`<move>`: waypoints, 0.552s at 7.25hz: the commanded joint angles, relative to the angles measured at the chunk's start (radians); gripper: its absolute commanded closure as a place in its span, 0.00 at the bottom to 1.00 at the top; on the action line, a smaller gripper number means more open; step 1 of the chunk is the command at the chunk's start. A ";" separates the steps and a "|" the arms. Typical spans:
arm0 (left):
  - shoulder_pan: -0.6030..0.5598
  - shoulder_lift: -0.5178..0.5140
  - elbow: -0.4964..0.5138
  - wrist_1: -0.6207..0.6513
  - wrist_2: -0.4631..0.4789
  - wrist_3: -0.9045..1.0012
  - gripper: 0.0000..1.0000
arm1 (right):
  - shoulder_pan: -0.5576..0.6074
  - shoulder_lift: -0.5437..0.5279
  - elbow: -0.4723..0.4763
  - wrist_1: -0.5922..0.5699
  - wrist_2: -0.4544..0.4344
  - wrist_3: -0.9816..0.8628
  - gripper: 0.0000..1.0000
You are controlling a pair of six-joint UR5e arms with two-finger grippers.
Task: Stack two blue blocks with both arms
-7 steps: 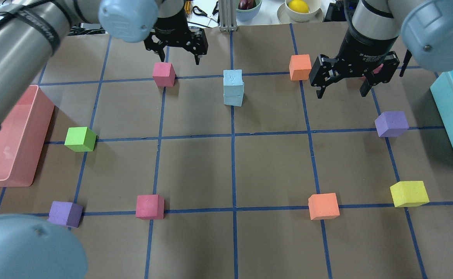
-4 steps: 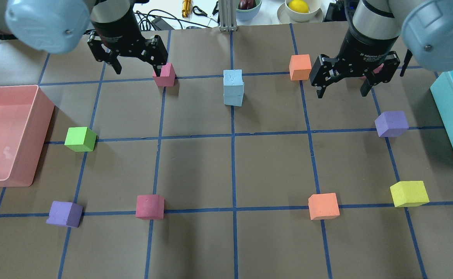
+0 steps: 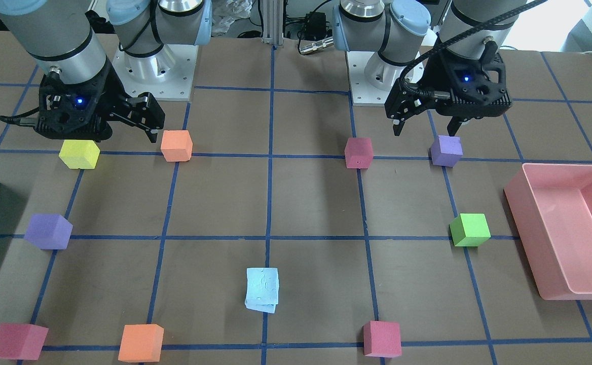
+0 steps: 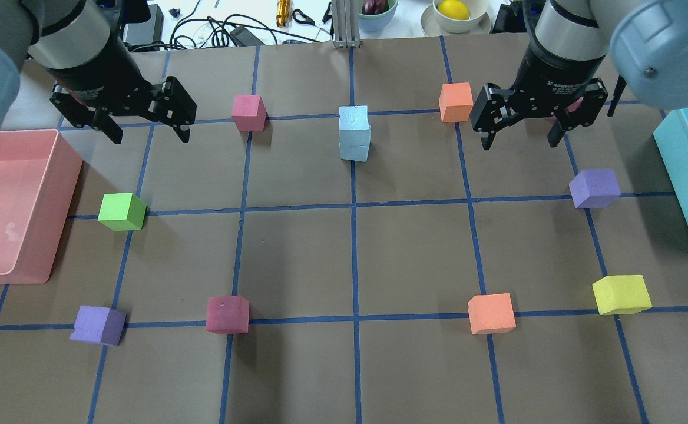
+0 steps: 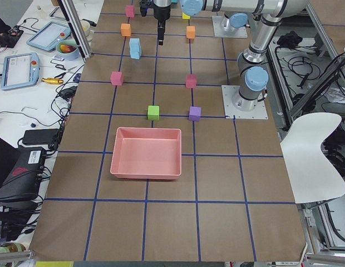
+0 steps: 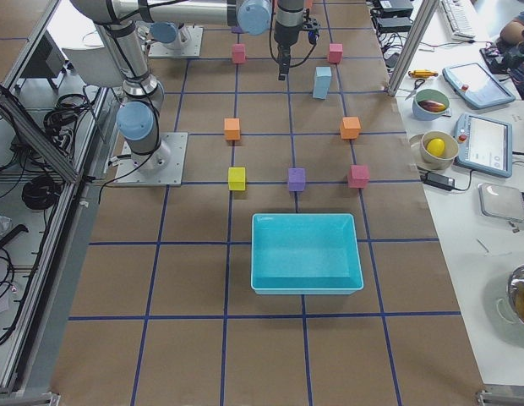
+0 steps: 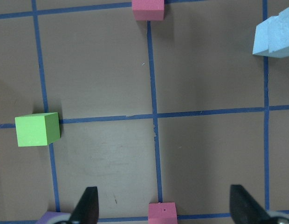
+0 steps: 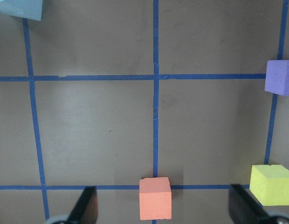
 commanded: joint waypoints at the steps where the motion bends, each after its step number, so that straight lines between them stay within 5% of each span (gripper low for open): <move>1: 0.002 0.018 -0.024 0.013 -0.002 0.007 0.00 | -0.001 0.000 0.000 -0.001 0.000 0.000 0.00; 4: -0.001 0.016 -0.027 0.026 -0.001 0.024 0.00 | -0.001 0.000 0.000 -0.002 -0.004 0.000 0.00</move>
